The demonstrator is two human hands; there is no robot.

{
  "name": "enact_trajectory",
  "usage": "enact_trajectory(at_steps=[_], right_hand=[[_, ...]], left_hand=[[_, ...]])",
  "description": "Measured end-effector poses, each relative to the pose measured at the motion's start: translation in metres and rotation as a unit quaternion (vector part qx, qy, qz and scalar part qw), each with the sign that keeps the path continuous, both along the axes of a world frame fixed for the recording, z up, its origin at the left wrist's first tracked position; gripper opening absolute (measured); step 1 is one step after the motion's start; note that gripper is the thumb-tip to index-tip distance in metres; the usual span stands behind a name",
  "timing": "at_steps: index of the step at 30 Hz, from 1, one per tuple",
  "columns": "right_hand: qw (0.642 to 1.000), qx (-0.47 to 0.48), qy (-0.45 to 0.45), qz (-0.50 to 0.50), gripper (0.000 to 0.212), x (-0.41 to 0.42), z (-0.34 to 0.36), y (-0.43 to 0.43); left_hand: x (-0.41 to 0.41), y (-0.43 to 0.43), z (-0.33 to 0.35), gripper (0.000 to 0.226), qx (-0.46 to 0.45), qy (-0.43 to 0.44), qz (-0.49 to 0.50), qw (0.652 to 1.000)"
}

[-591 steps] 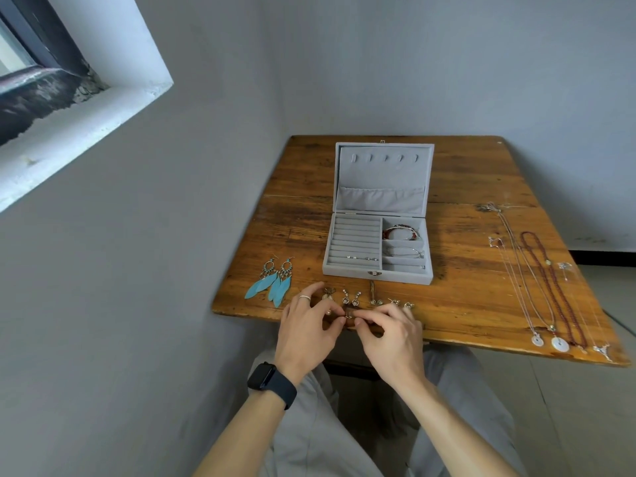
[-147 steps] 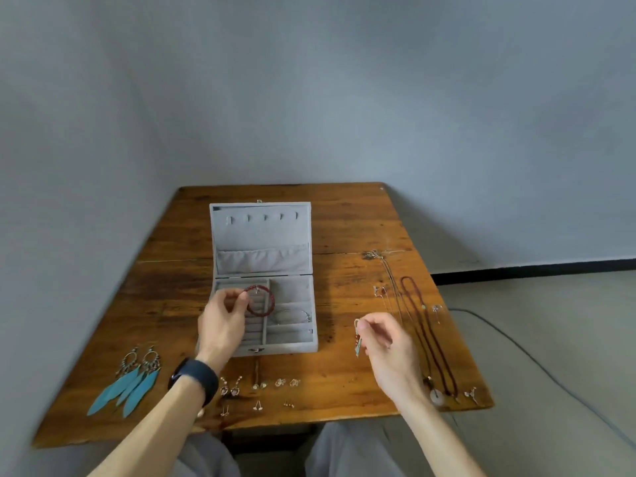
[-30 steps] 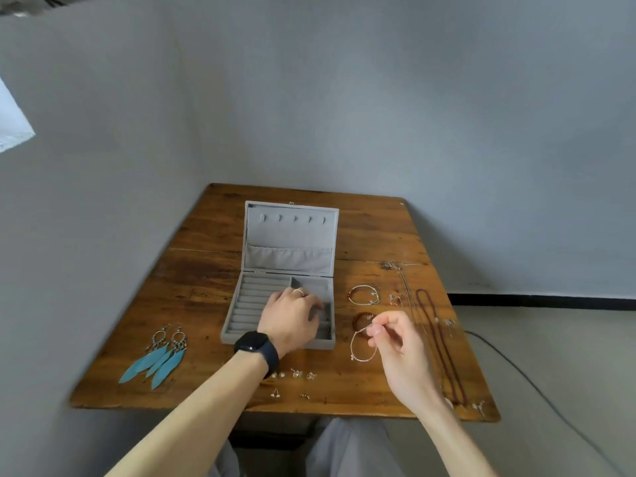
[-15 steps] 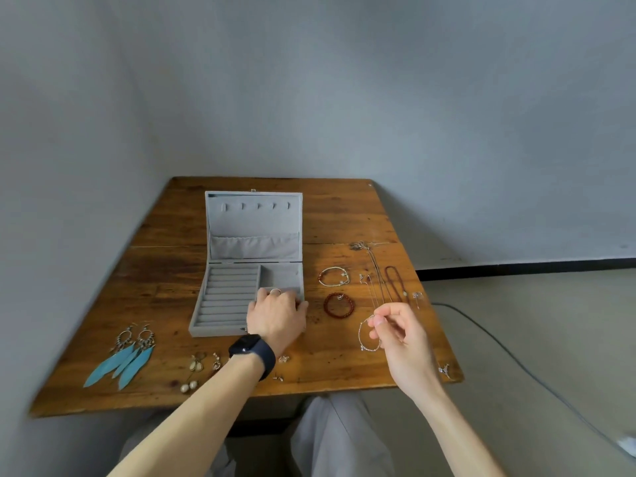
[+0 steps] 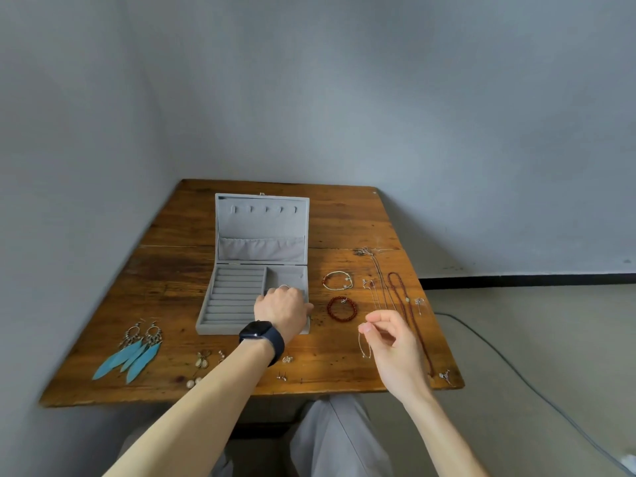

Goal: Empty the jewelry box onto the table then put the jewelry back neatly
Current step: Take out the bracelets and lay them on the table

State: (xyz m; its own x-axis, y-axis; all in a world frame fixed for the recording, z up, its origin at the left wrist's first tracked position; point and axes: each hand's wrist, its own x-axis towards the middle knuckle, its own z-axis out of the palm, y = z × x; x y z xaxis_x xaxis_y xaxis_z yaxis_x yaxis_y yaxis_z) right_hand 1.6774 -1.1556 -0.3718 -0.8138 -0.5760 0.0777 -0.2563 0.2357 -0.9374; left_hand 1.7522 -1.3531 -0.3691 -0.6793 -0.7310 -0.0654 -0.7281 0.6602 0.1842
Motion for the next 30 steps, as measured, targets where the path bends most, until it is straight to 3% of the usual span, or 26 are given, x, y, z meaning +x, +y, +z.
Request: enact_trajectory(at_steps=[2, 6, 9, 12, 14, 15, 16, 18, 20, 21, 25, 30], right_hand=[[1.0, -0.003, -0.003, 0.012, 0.012, 0.001, 0.001, -0.012], [1.0, 0.03, -0.004, 0.004, 0.009, -0.004, -0.006, -0.033], [0.979, 0.165, 0.111, -0.039, 0.004, -0.01, -0.014, -0.036], [0.931, 0.273, 0.243, -0.013, 0.006, -0.013, -0.018, -0.031], [0.903, 0.298, 0.308, -0.015, 0.01, -0.01, -0.014, -0.026], [0.908, 0.272, 0.317, -0.025, 0.01, -0.006, -0.011, -0.023], [0.931, 0.219, 0.292, -0.022, 0.009, -0.001, -0.006, -0.022], [0.988, 0.084, 0.123, 0.046, 0.013, 0.006, 0.005, -0.021], [0.983, 0.003, -0.085, 0.165, 0.023, 0.016, 0.018, -0.02], [0.974, -0.004, -0.12, 0.194, 0.025, 0.018, 0.02, -0.018], [0.98, 0.002, -0.111, 0.166, 0.015, 0.023, 0.014, -0.008], [0.984, -0.003, -0.128, 0.128, 0.012, 0.027, -0.001, 0.012]], left_hand=[[0.001, 0.0, -0.001, 0.036, 0.013, 0.013, -0.003, 1.0], [0.009, -0.007, -0.002, 0.032, 0.096, 0.124, 0.016, 0.987], [0.019, -0.013, 0.003, 0.031, 0.166, 0.186, 0.004, 0.968], [0.028, -0.013, 0.011, 0.032, 0.222, 0.199, -0.048, 0.953], [0.031, -0.01, 0.019, 0.03, 0.252, 0.199, -0.082, 0.943], [0.033, -0.009, 0.023, 0.029, 0.268, 0.201, -0.102, 0.937], [0.034, -0.007, 0.028, 0.027, 0.283, 0.202, -0.122, 0.93], [0.035, -0.005, 0.038, 0.028, 0.314, 0.203, -0.155, 0.914], [0.035, -0.002, 0.044, 0.031, 0.34, 0.203, -0.179, 0.901], [0.035, -0.001, 0.047, 0.034, 0.347, 0.201, -0.188, 0.897], [0.038, 0.003, 0.05, 0.042, 0.354, 0.186, -0.215, 0.891], [0.05, 0.017, 0.034, 0.032, 0.38, 0.167, -0.177, 0.892]])
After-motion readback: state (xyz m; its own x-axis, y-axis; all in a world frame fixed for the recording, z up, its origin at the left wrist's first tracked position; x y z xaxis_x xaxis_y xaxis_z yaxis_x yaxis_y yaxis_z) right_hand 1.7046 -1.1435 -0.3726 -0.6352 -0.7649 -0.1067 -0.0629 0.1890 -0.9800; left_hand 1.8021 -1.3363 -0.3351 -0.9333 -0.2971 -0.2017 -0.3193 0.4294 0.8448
